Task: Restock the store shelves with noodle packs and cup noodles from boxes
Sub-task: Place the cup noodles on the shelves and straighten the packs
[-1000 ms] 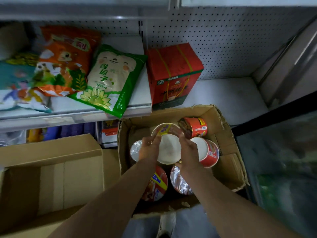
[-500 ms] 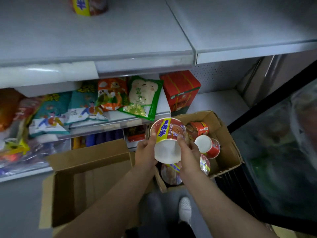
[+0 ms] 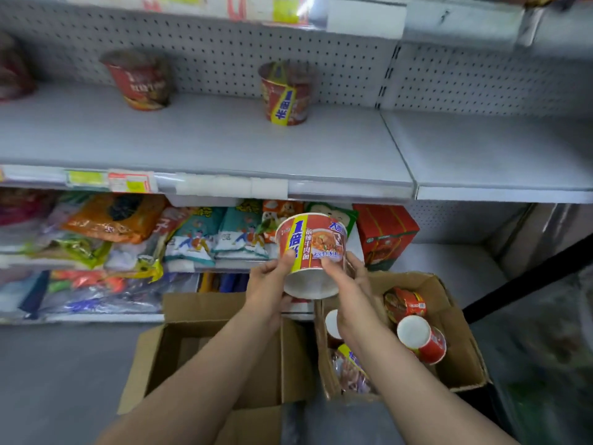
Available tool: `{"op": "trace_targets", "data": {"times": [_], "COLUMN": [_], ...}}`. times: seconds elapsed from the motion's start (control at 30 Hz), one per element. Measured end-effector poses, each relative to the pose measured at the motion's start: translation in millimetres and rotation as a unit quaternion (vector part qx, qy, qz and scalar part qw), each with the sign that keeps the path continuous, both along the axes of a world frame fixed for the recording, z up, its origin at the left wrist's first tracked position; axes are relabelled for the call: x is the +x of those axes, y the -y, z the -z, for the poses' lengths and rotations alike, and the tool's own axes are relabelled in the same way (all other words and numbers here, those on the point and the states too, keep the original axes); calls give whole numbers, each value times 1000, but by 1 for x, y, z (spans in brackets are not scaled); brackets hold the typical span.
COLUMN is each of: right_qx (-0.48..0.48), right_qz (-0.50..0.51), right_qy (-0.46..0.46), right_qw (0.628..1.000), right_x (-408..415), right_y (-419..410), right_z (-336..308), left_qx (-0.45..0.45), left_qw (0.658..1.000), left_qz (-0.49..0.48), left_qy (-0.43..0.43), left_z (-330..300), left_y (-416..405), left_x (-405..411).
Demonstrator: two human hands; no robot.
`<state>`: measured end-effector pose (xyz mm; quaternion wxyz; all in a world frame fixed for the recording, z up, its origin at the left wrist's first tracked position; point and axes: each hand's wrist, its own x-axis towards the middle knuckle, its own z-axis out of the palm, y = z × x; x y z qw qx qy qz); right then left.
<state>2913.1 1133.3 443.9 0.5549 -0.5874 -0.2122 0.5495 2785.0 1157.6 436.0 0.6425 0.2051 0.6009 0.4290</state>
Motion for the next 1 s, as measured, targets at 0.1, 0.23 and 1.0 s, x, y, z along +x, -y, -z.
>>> {"op": "trace_targets", "data": {"times": [0.1,0.23,1.0], "right_qx": [32,63,179], "right_qz": [-35,-90,-195], "right_qy": [7,14,33], "right_qw": [999,994,964], "right_x": [-8,-20,-37], "right_y": [-3,0,2], "right_z": [-10,-17,-72], "left_qx": [15,55,210], "left_qw": [1000,998,975], "left_qz": [-16,-28,-55], "left_qy": [21,23,49], "left_z": [-11,-22,-93], "left_y": [3,17,46], "left_x": [-18,-37,-76]}}
